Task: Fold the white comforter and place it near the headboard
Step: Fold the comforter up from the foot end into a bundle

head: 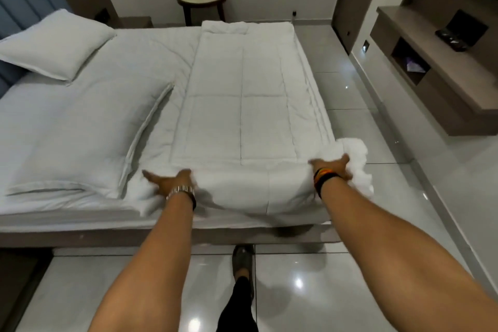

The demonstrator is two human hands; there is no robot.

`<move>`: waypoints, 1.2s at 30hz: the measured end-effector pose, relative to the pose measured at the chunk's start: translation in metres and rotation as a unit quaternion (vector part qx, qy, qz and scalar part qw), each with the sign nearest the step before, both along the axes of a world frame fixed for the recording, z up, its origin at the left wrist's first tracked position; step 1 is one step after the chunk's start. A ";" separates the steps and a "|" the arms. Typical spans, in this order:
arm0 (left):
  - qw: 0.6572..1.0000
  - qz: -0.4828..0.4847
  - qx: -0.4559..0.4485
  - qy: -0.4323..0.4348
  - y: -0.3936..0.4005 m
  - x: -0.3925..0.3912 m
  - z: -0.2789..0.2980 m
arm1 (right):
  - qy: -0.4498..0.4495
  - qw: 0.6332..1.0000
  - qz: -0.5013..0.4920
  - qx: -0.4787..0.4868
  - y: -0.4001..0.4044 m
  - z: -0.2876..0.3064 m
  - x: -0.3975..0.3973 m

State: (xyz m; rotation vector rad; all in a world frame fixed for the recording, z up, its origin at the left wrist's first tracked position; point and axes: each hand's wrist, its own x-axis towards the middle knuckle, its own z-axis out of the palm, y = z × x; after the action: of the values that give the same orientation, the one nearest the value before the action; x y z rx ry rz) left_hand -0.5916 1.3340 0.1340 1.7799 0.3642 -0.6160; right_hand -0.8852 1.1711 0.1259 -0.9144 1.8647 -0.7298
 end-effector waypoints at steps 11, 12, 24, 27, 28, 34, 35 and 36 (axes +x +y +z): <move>0.961 -0.214 0.121 -0.125 -0.159 0.076 -0.094 | 0.076 0.993 -0.013 -0.087 -0.120 -0.093 0.066; 0.965 -0.213 0.141 -0.060 -0.165 0.073 -0.111 | 0.061 0.997 -0.029 -0.022 -0.121 -0.110 0.071; 0.985 -0.030 0.145 0.090 -0.283 0.138 -0.175 | -0.043 0.979 -0.191 0.049 -0.247 -0.153 0.163; 0.989 -0.028 0.128 0.065 -0.285 0.144 -0.182 | -0.039 0.981 -0.185 0.030 -0.247 -0.157 0.168; 0.991 -0.026 0.120 0.059 -0.285 0.144 -0.181 | -0.037 0.983 -0.177 0.026 -0.244 -0.157 0.167; 0.996 -0.025 0.081 0.028 -0.241 0.117 -0.160 | -0.055 0.988 -0.146 0.023 -0.204 -0.125 0.136; 0.996 -0.026 0.076 0.024 -0.229 0.111 -0.154 | -0.061 0.988 -0.139 0.023 -0.193 -0.116 0.130; 0.997 -0.025 0.071 0.022 -0.215 0.105 -0.148 | -0.066 0.989 -0.133 0.023 -0.180 -0.107 0.123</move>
State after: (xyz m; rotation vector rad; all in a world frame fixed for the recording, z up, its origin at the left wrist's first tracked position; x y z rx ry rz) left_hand -0.4866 1.1190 -0.0143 1.9190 0.4043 -0.6792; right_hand -0.7621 0.9908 0.0185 -0.5800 1.8965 -0.8825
